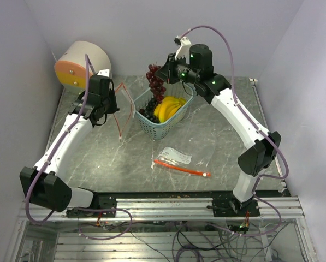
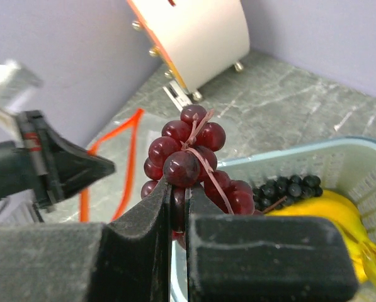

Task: Place the food in the zip-top bag and seal the zipper
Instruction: Place the fake fruit in the zipper food storage bag.

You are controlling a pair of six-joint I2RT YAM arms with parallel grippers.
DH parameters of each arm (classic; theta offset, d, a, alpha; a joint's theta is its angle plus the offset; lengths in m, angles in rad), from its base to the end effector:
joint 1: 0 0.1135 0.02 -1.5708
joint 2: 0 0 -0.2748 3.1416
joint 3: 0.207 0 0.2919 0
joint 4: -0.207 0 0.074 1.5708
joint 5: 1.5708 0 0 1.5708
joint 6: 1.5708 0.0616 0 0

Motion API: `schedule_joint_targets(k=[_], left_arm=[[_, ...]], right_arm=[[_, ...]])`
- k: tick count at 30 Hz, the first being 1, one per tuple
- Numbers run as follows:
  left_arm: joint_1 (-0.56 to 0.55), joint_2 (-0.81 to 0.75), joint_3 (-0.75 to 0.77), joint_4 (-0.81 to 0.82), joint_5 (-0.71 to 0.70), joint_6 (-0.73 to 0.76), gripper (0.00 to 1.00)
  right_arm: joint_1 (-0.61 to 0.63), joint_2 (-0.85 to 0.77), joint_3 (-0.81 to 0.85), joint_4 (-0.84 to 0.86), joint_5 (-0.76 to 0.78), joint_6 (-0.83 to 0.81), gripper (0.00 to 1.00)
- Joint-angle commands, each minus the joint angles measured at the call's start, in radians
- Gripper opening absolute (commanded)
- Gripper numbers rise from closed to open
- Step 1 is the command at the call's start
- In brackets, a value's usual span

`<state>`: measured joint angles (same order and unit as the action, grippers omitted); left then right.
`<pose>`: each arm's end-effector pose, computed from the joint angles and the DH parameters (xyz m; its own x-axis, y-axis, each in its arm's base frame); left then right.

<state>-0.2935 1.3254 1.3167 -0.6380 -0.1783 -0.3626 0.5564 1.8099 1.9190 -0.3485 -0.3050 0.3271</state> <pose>0.3352 -0.0899 0.3565 -0.5922 -0.1857 -0.7841 -0.0651 0.9809 -0.1832 0.4076 0.2753 0.4397 -0.4321 0.0922 -0.8971 -0.6469 0.6614 0.3796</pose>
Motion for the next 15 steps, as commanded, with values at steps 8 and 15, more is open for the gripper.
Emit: schedule_joint_targets(k=[8, 15], left_arm=[[-0.001, 0.085, 0.050, 0.112, 0.135, -0.115, 0.07], [0.000, 0.082, 0.027, 0.142, 0.176, -0.177, 0.07]], right_arm=[[-0.004, -0.017, 0.102, 0.247, -0.261, 0.228, 0.00], [0.019, -0.002, 0.024, 0.521, -0.327, 0.443, 0.00]])
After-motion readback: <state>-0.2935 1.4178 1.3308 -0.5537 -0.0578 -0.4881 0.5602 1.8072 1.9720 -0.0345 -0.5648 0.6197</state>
